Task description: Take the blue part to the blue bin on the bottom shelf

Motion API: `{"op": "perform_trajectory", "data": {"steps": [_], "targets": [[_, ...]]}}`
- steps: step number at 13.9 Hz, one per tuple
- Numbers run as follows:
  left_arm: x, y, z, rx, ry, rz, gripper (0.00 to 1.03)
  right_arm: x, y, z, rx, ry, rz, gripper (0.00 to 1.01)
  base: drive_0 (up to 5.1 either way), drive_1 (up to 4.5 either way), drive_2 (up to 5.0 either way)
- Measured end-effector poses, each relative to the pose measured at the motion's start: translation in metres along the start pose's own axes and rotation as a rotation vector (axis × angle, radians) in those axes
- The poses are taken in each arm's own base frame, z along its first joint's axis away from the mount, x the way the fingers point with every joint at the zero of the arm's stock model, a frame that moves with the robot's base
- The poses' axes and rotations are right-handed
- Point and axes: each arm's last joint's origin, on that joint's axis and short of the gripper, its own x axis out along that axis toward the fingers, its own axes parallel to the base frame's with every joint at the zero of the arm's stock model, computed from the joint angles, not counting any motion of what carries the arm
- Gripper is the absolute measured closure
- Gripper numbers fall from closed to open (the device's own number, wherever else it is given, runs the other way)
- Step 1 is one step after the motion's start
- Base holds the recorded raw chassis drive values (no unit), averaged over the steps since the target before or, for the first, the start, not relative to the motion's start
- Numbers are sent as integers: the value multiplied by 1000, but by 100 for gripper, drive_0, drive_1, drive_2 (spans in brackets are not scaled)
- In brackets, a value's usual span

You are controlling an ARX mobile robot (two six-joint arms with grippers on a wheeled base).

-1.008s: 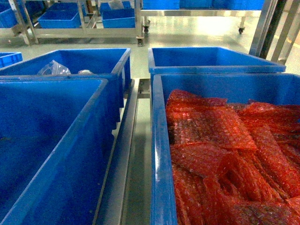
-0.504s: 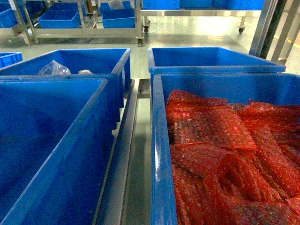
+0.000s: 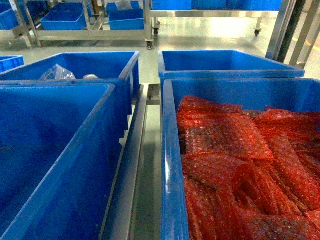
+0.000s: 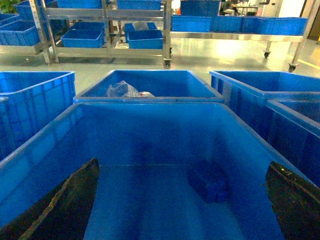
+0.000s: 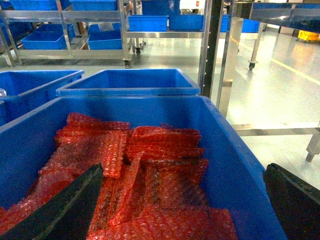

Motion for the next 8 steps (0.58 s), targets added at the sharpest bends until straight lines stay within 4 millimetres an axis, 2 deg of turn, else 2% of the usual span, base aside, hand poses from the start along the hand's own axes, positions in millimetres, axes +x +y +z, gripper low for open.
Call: {"op": "perform_trajectory", "data": {"steps": [8], "targets": [[0,0,0,0,0,0,5,0,0,0,0,0,0,3,0,0,0]]}}
